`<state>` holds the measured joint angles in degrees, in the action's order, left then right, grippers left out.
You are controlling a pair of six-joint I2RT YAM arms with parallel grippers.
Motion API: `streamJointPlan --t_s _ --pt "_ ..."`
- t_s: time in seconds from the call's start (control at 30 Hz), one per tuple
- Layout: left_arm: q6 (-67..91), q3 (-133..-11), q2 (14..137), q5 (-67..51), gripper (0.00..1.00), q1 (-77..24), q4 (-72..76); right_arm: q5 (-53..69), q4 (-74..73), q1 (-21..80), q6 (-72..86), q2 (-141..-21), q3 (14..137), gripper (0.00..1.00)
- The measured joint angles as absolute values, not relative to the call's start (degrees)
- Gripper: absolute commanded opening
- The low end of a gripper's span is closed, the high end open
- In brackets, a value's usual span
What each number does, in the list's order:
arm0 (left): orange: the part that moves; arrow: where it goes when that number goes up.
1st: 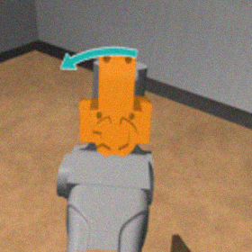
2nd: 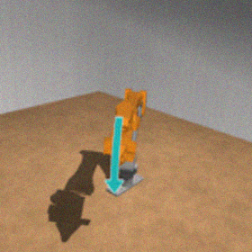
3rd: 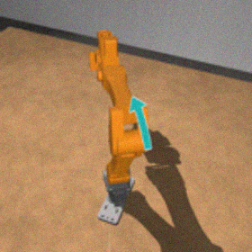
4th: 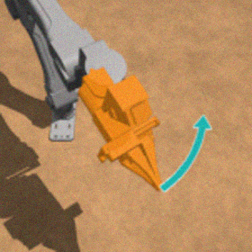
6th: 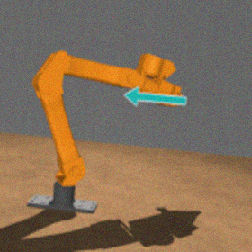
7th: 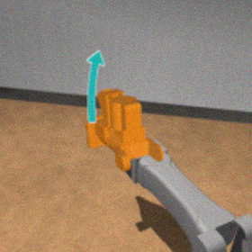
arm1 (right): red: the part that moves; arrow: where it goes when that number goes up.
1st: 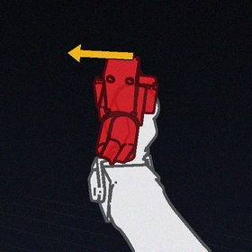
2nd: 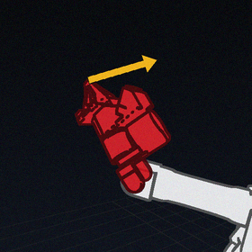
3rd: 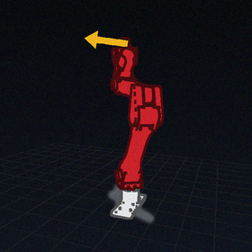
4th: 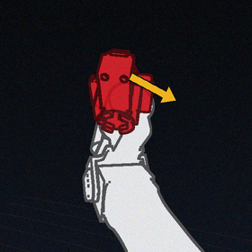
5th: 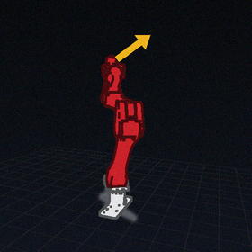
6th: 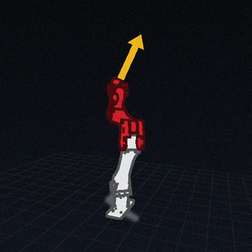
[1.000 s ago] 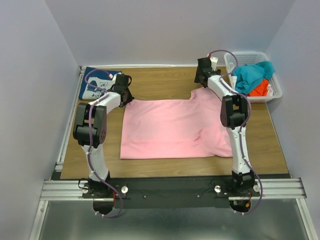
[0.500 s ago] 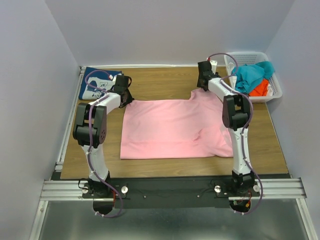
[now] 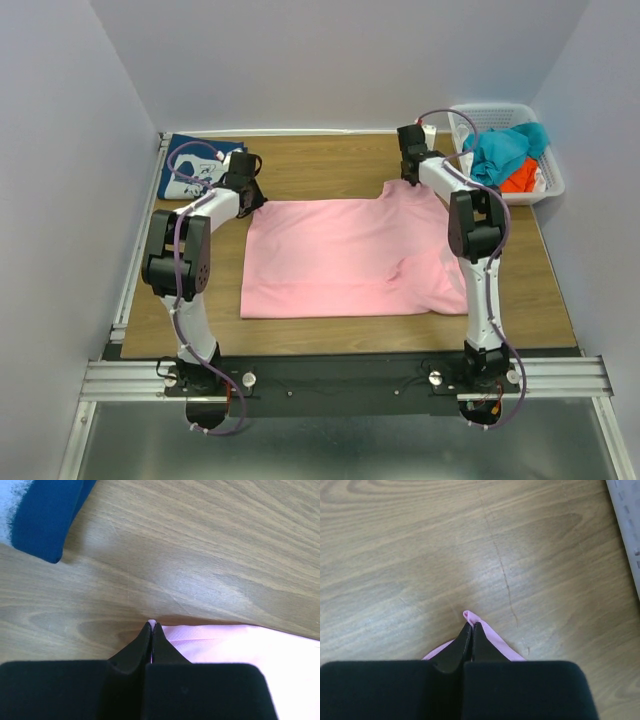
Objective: Fold and stack the t-shirts
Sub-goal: Fold the tshirt
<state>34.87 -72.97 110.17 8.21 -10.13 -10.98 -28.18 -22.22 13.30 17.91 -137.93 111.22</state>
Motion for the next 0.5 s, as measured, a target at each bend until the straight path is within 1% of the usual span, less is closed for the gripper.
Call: streamJointPlan --t_s 0.1,0.17,0.33,0.5 --pt "34.9 -72.0 108.7 8.2 0.00 -10.2 -10.8 -27.6 -22.3 13.4 17.9 -136.1 109.0 0.01" --pt "34.9 -71.1 107.5 8.2 0.00 -10.2 -10.6 -27.5 -21.6 13.5 17.9 -133.3 105.3 0.01" --pt "35.0 -68.2 104.3 8.2 0.00 -10.4 -10.1 -27.6 -19.9 14.9 17.9 -121.7 93.4 0.01" --pt "35.4 -62.7 99.9 8.1 0.00 -10.9 -8.5 -28.8 -17.1 17.7 18.5 -109.7 81.6 0.01"
